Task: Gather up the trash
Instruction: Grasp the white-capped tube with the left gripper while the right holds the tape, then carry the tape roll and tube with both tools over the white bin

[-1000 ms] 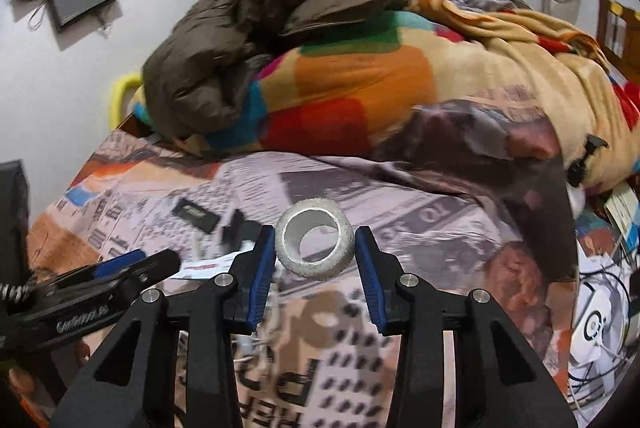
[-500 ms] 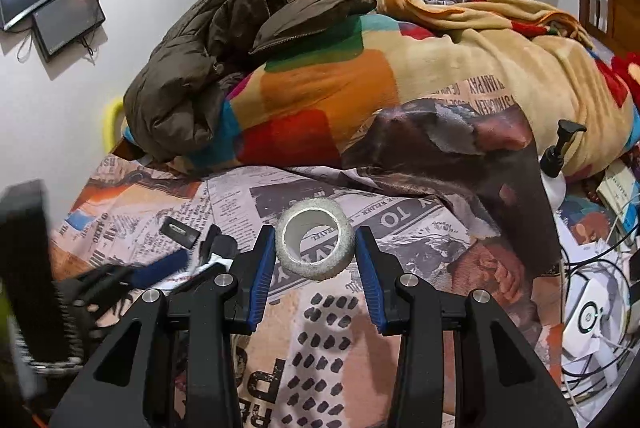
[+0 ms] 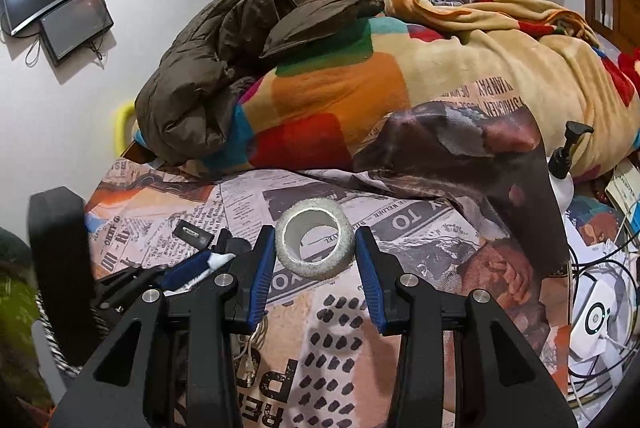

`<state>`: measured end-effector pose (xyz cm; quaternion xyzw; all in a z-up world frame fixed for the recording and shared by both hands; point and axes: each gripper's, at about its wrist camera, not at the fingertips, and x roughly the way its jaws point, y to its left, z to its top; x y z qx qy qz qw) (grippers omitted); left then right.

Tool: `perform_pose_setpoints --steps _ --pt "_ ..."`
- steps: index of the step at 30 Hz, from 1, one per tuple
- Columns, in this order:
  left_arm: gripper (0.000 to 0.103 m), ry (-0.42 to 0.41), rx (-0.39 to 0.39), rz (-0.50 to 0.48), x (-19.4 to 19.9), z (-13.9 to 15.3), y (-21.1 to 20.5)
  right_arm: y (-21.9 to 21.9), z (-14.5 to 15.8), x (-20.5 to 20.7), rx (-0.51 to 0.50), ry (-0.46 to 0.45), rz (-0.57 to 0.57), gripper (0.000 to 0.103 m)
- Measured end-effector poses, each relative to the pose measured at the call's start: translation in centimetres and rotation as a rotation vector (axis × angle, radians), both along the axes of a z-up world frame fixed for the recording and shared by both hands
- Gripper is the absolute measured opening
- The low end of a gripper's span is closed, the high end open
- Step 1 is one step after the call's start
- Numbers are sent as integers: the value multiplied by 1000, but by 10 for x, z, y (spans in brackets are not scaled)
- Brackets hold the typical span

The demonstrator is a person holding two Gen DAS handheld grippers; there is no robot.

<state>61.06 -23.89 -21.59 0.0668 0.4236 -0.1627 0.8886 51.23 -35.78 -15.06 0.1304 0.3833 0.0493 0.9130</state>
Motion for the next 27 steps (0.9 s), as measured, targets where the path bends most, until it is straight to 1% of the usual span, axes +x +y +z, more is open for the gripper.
perform_pose_setpoints --steps 4,9,12,16,22,27 --pt "26 -7 -48 52 -5 13 23 9 4 -1 -2 -8 23 37" --pt "26 -35 -85 91 -21 36 54 32 17 -6 24 -43 100 37" --pt "26 -77 -80 121 -39 53 78 52 27 -12 14 -71 152 37" --pt "26 -98 -95 155 -64 69 112 74 41 -23 -14 -112 208 37" --pt "26 -100 -104 231 -103 84 164 112 58 -45 -80 -166 292 37" --pt "26 -113 -96 307 -139 98 208 150 75 -72 -55 -191 394 37"
